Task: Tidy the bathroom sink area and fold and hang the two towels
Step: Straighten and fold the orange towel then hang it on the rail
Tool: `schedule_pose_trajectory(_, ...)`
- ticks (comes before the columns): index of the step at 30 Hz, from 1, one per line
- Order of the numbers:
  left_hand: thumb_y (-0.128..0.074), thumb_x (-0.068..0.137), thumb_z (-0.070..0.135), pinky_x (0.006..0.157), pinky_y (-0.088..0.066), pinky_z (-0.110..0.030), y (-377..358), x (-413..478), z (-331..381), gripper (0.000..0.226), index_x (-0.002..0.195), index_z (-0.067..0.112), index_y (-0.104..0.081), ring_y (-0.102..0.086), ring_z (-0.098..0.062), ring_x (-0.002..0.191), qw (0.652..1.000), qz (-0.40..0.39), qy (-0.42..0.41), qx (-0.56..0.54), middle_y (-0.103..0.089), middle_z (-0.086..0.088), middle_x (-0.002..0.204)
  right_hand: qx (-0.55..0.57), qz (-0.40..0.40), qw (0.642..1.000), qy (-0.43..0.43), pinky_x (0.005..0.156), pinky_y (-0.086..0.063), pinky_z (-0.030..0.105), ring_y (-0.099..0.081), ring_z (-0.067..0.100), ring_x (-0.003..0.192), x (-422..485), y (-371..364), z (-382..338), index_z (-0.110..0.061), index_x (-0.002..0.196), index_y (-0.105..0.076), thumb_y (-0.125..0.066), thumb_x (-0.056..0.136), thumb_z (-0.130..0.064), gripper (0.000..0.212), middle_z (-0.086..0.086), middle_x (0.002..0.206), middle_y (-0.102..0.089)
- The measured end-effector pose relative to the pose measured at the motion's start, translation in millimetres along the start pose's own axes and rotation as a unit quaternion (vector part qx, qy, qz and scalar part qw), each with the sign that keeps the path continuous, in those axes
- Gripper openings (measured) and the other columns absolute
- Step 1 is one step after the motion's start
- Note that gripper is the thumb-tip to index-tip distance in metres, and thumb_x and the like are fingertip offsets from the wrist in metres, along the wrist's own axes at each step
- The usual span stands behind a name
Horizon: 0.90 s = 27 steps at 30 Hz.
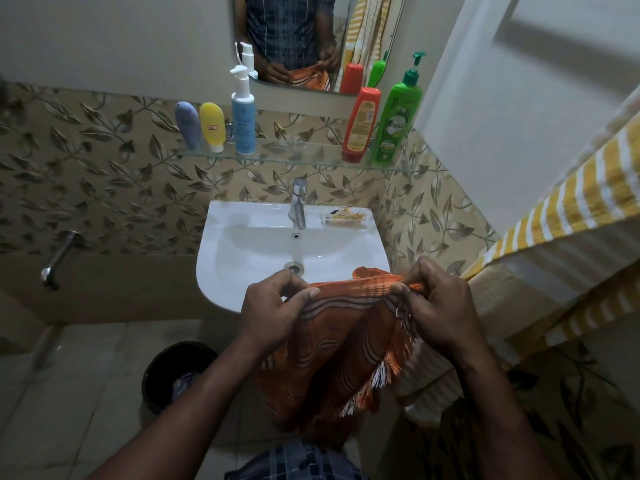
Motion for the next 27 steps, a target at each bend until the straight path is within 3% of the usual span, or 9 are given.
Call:
schedule_pose_trajectory(5,-0.088,0.086,0.021,0.071,-0.059,-0.033,3,-1,3,0.019,0.082,0.021,-0.069,-0.072,-0.011,0.075,1.0,0.021,0.011,-0.002,-0.074,0.008,0.078,-0.011,0.006,1.0,-0.006,0.058,-0.041,0.022,-0.062,0.005,0.07,2,-4,3,-0.029,0.079,-0.057,-0.084,0.088,-0.014,0.033,-0.006,0.074,-0.067)
schedule_pose_trajectory(9,-0.083,0.091,0.013,0.077,-0.06,-0.035,8,-4,7,0.005,0.093,0.018,-0.082,-0.074,-0.008,0.08,0.999,0.007,-0.029,0.026,-0.079,0.007,0.083,-0.006,0.006,1.0,-0.016,0.06,-0.048,0.03,-0.064,0.013,0.07,1,-8,7,-0.028,0.079,-0.058,-0.085,0.087,-0.014,0.031,-0.005,0.075,-0.068)
schedule_pose_trajectory(14,-0.078,0.093,0.011,0.076,-0.056,-0.03,3,-3,14,0.01,0.088,0.02,-0.082,-0.07,-0.006,0.079,0.999,-0.003,-0.024,0.032,-0.077,0.009,0.082,-0.062,-0.007,0.998,-0.024,0.062,-0.044,0.032,-0.061,0.018,0.072,1,-18,8,-0.026,0.081,-0.059,-0.082,0.087,-0.012,0.028,-0.011,0.075,-0.061)
schedule_pose_trajectory(16,-0.077,0.094,0.011,0.075,-0.053,-0.029,-1,-3,17,0.011,0.09,0.02,-0.082,-0.069,-0.005,0.08,0.999,-0.028,-0.031,0.028,-0.076,0.01,0.083,-0.101,-0.049,0.993,-0.027,0.069,-0.047,0.033,-0.065,0.02,0.082,-2,-23,4,-0.027,0.098,-0.07,-0.079,0.088,-0.01,0.022,-0.009,0.083,-0.065)
schedule_pose_trajectory(19,-0.072,0.092,0.022,0.081,-0.053,-0.032,-5,-3,26,0.013,0.097,0.019,-0.084,-0.07,-0.012,0.087,0.992,-0.098,-0.063,0.04,-0.076,0.006,0.089,-0.028,-0.109,0.993,0.029,0.081,-0.052,0.021,-0.067,0.005,0.09,-10,-30,-11,-0.03,0.133,-0.069,-0.077,0.088,-0.009,0.05,-0.016,0.097,-0.071)
schedule_pose_trajectory(21,-0.067,0.087,0.029,0.077,-0.051,-0.032,-8,-3,33,0.02,0.097,0.023,-0.084,-0.067,-0.012,0.082,0.986,-0.139,-0.077,0.054,-0.071,0.009,0.082,0.043,-0.155,0.984,0.074,0.083,-0.053,0.018,-0.068,-0.002,0.094,-14,-38,-24,-0.032,0.129,-0.071,-0.076,0.088,-0.017,0.044,-0.022,0.104,-0.073)
schedule_pose_trajectory(23,-0.066,0.086,0.029,0.073,-0.049,-0.032,-9,-3,36,0.02,0.095,0.024,-0.084,-0.063,-0.009,0.077,0.983,-0.149,-0.086,0.058,-0.066,0.011,0.075,0.074,-0.168,0.981,0.062,0.077,-0.05,0.013,-0.068,-0.006,0.091,-17,-50,-31,-0.032,0.101,-0.071,-0.076,0.088,-0.017,0.021,-0.027,0.098,-0.073)
schedule_pose_trajectory(25,-0.066,0.087,0.027,0.076,-0.054,-0.037,-8,-3,36,0.021,0.097,0.021,-0.084,-0.068,-0.013,0.081,0.985,-0.138,-0.081,0.058,-0.073,0.006,0.081,0.064,-0.138,0.988,0.025,0.063,-0.041,0.009,-0.063,-0.007,0.074,-18,-61,-29,-0.034,0.078,-0.054,-0.079,0.088,-0.014,0.033,-0.023,0.078,-0.069)
schedule_pose_trajectory(27,-0.072,0.089,0.027,0.078,-0.058,-0.042,-5,-2,33,0.014,0.095,0.021,-0.083,-0.073,-0.015,0.083,0.989,-0.126,-0.067,0.048,-0.078,0.005,0.085,0.069,-0.118,0.991,-0.01,0.053,-0.04,0.012,-0.063,-0.005,0.062,-21,-68,-24,-0.027,0.075,-0.052,-0.079,0.089,-0.012,0.034,-0.013,0.066,-0.066)
Point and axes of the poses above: each hand's wrist, its own x-axis towards the middle knuckle, its own y-axis out of the back of the hand, z = x × y, the point moved 1 cm from there along x, towards the middle knuckle
